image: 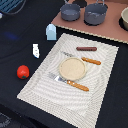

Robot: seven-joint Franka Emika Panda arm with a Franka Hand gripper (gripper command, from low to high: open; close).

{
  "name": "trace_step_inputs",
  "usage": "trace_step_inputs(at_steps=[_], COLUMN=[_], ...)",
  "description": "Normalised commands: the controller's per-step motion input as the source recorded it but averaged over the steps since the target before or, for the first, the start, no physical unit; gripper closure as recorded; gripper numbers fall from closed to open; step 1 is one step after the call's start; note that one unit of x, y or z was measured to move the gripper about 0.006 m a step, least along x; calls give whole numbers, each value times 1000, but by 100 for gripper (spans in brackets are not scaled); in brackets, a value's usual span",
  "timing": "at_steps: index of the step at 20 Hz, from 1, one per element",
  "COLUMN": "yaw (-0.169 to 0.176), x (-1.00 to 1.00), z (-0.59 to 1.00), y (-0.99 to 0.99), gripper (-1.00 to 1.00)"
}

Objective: Interact with the objects in diverse but meaningful ways.

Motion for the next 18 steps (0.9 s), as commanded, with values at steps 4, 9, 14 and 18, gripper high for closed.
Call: trace_step_inputs(at_steps=[4,9,14,18], yaw=[5,0,62,140], x=[101,163,51,-67], z=[-258,-502,-614,-528], y=[-21,-162,-134,-176], gripper=[-100,-100,-100,-100])
